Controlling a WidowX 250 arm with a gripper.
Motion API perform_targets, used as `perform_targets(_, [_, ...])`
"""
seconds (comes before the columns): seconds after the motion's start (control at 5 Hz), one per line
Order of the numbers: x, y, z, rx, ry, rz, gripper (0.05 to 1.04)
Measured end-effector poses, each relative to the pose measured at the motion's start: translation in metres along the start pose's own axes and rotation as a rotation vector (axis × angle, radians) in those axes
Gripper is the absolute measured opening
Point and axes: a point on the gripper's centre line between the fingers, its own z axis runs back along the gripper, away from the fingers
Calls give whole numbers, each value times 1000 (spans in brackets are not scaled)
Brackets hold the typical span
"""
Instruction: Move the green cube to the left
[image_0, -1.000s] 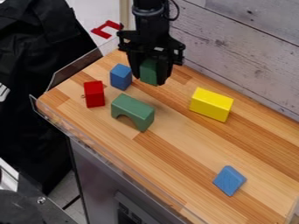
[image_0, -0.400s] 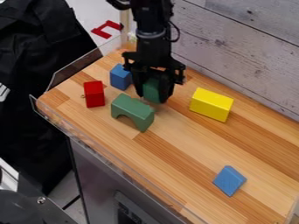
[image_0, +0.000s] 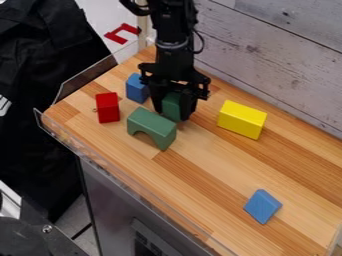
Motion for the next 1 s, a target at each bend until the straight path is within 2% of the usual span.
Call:
perform_targets(0.2, [0,1,0,6,-2,7,943])
perform_targets(0.4, [0,1,-1,26,-2,20,1001])
perform_targets(0.6, [0,1,14,60,-28,39,1001])
perform_targets(0.8, [-7,-11,57,143,-130,53,1001])
perform_targets(1.0, [-13,-20,79,206,-172,32,1001])
